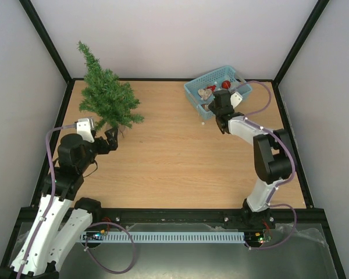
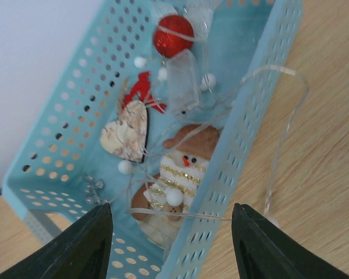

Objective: Decorate the small christmas tree
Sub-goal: Move the storage box to the center of the board.

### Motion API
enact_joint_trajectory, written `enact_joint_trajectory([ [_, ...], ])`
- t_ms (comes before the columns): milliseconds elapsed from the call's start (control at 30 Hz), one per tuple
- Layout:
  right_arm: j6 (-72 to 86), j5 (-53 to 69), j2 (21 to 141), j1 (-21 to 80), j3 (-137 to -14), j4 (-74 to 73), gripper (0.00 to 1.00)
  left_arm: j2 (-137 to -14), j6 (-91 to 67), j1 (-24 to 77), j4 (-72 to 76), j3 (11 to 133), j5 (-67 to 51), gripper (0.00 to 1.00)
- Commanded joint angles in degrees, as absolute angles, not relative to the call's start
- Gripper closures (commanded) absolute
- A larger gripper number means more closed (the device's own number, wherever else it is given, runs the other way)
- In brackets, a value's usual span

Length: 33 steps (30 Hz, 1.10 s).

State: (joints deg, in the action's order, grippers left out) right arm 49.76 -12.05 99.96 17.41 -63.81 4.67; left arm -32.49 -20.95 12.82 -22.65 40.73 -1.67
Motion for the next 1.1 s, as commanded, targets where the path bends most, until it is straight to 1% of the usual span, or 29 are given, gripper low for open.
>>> enact_joint_trajectory([
  [0, 54.74, -12.35, 104.14, 16.58, -66.71, 3.22, 0.45, -32.38, -20.3, 12.52, -21.45, 40.01, -2.5, 0.0],
  [233, 55.54, -9.63, 112.6, 16.38, -72.67, 0.71, 0.45, -31.61, -20.04, 12.56, -21.49, 39.88, -2.51, 0.0],
  [367, 55.02, -8.87, 114.03, 16.41, -72.6, 0.01, 0.51, -31.55, -19.97, 12.51, -21.52, 39.96, -2.35, 0.0],
  [500, 52.58, -9.05, 112.57, 16.45, -71.2, -1.26, 0.56, -31.53, -19.86, 12.51, -21.7, 39.97, -1.88, 0.0],
  [600, 50.79, -10.56, 110.34, 16.44, -69.56, -3.8, 0.58, -31.49, -19.86, 12.57, -21.73, 39.9, -1.68, 0.0],
  [700, 49.12, -12.1, 106.66, 16.43, -65.15, -2.67, 0.6, -31.71, -19.99, 12.57, -21.64, 39.82, -1.35, 0.0],
  [867, 46.38, -13.54, 103.52, 16.44, -61.41, -3.8, 0.62, -32.37, -20.26, 12.55, -21.69, 39.66, -0.71, 0.0],
  [1067, 44.02, -13.44, 96.88, 16.48, -53.23, -5.18, 0.62, -32.49, -20.67, 12.52, -21.66, 39.46, -0.37, 0.0],
])
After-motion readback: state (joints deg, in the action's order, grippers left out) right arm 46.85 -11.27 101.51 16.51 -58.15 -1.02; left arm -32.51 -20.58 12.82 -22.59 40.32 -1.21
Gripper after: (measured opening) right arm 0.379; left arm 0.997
